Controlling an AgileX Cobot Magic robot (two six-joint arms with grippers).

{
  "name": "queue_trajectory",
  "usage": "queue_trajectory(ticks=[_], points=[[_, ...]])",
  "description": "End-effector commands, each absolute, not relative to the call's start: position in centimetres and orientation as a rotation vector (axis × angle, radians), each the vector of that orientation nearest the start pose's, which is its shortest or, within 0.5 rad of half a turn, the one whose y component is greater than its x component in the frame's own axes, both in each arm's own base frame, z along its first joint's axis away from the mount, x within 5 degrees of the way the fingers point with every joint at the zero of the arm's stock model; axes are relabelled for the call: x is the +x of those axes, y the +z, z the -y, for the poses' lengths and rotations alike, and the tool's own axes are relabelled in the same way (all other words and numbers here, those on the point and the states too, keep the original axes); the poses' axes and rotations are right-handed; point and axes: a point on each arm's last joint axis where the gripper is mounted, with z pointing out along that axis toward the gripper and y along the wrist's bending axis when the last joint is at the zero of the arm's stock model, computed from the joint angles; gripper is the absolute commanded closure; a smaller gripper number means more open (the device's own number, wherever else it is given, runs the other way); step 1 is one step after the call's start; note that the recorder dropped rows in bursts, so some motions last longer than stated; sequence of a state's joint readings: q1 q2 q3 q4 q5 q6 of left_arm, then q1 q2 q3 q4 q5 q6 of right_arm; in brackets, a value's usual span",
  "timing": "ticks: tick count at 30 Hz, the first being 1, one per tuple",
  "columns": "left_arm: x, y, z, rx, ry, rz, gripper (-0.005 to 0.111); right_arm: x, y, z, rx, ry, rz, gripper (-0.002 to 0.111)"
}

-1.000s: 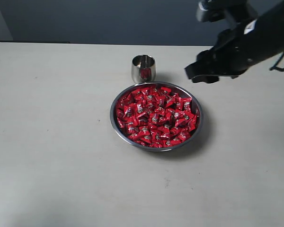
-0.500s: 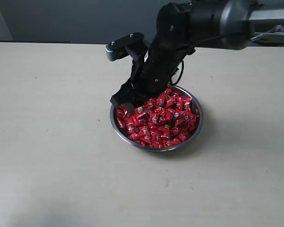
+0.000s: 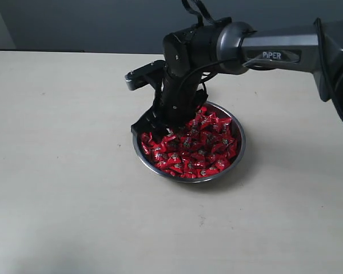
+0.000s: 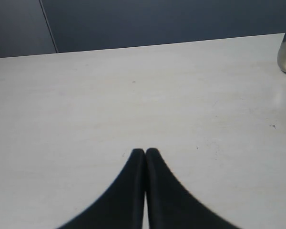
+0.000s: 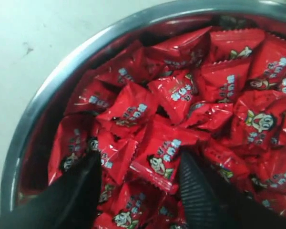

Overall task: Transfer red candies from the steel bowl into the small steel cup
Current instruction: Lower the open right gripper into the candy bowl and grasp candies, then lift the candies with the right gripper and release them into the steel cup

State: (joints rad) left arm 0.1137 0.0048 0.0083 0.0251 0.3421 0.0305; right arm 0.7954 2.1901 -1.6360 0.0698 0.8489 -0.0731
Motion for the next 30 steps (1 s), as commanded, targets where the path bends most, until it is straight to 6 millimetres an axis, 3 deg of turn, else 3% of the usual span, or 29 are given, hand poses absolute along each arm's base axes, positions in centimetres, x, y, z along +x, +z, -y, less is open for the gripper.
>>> queue_trajectory(ticks=[1,6,12,22,26,30], points=[[5.3,18.3,-0.7,-0.055,0.124,-1.821,0.106,31.3,15.1,-32.7,-1.18,0.197,-2.667,0.068],[5.3,18.3,-0.7,-0.055,0.124,-1.821,0.106,31.3,15.1,-32.6,-1.185,0.189,-2.666,0.108],[5.3,18.3,-0.7,-0.055,0.124,-1.821,0.106,31.2,16.5,-32.5,-1.175,0.203,-2.64,0.109],[5.3,18.3,-0.7,-0.055,0.124,-1.821,0.106,30.9,23.6,-31.3,-1.126,0.223,-2.46,0.109],[5.3,18.3,-0.7,-0.055,0.124,-1.821,0.106,34.2,25.1,-29.5,-0.998,0.222,-2.407,0.109],[5.3,18.3,-0.7,-0.055,0.124,-1.821,0.106,39.7,23.5,-27.7,-0.827,0.265,-2.448,0.109]])
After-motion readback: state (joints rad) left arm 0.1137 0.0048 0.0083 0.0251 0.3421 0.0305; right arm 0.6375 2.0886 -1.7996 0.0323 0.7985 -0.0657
